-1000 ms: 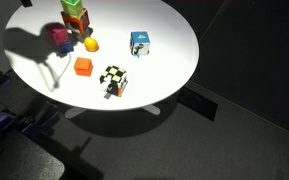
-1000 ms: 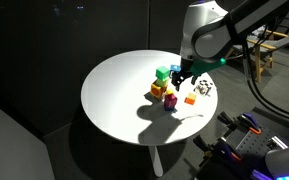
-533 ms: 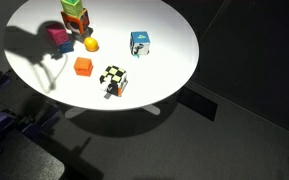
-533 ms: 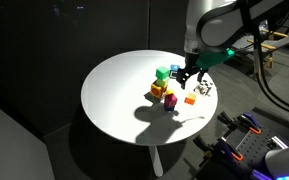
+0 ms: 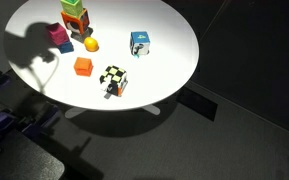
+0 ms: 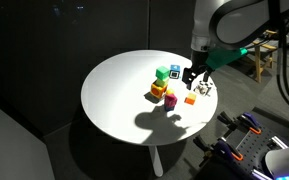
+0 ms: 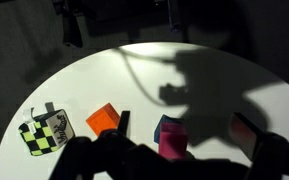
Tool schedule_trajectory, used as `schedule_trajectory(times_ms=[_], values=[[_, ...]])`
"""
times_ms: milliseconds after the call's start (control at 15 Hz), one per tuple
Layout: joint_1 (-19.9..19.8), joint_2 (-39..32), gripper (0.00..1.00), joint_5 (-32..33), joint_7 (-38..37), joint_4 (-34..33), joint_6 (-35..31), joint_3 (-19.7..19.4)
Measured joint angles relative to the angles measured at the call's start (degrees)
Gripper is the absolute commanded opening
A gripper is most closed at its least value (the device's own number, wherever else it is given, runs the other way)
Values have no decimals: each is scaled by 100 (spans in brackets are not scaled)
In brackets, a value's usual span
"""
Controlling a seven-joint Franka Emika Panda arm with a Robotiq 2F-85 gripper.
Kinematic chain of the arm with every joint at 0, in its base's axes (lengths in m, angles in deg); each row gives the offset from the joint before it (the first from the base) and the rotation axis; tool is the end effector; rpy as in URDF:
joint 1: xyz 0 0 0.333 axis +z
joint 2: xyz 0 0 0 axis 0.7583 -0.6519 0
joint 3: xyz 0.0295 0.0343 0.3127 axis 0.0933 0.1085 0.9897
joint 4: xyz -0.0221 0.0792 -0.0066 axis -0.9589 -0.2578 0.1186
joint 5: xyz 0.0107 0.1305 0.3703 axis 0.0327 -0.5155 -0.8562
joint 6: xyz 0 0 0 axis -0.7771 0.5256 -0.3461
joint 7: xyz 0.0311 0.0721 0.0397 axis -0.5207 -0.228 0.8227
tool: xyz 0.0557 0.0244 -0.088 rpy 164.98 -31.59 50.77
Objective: Pick up the pink block and put it on the blue block
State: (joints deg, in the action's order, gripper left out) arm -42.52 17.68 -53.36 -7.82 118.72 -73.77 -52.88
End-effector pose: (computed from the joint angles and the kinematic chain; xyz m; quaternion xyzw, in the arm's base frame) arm 0.4243 0.0726 0.3259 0.9922 -0.0985 -0.0660 0.0375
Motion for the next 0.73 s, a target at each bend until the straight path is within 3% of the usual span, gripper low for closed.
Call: schedule_trajectory(times_ms=[400,733], values=[[-104,718,100,43,-121,517,-2,237],[-105,654,100,42,-120,516,-8,253]])
